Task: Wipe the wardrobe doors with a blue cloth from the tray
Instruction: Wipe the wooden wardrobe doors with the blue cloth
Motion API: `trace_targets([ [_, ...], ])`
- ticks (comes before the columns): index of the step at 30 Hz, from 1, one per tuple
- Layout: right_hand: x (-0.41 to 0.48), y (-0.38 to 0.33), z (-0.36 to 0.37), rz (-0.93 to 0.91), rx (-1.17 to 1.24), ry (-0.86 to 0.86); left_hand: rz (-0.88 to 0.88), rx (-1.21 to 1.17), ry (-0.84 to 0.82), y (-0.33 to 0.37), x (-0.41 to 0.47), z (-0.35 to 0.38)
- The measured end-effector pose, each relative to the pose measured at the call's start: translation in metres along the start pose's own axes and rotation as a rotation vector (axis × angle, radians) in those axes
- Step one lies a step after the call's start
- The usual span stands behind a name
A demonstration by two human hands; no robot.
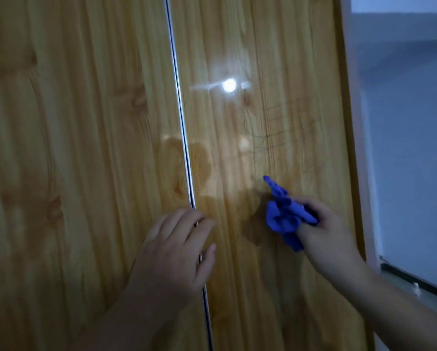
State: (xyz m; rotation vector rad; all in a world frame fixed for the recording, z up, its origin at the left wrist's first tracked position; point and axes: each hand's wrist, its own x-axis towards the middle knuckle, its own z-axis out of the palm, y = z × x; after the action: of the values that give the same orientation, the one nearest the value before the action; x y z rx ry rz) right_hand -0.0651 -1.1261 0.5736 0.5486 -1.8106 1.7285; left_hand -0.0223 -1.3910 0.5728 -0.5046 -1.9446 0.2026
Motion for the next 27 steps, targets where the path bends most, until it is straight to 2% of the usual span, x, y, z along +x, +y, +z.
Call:
trace_targets([
  [9, 0.122, -0.094, 0.005, -0.417, -0.217, 0.145, -0.078, 0.242, 0.076, -0.030, 0.127, -0.050],
  [13, 0.161, -0.132, 0.017, -0.546, -0.374, 0.172, -0.165, 0.259, 0.122, -0.047, 0.148, -0.063],
  [17, 0.180, -0.155, 0.045, -0.715, -0.540, 0.152, -0.144, 0.298, 0.099, -0.056, 0.144, -0.055],
  [23, 0.169, -0.133, 0.085, -0.902, -0.720, 0.200, -0.065, 0.358, 0.204, -0.067, 0.139, -0.038],
  [27, 0.111, -0.068, 0.099, -0.997, -0.787, 0.093, -0.048, 0.347, 0.242, -0.070, 0.136, -0.031],
])
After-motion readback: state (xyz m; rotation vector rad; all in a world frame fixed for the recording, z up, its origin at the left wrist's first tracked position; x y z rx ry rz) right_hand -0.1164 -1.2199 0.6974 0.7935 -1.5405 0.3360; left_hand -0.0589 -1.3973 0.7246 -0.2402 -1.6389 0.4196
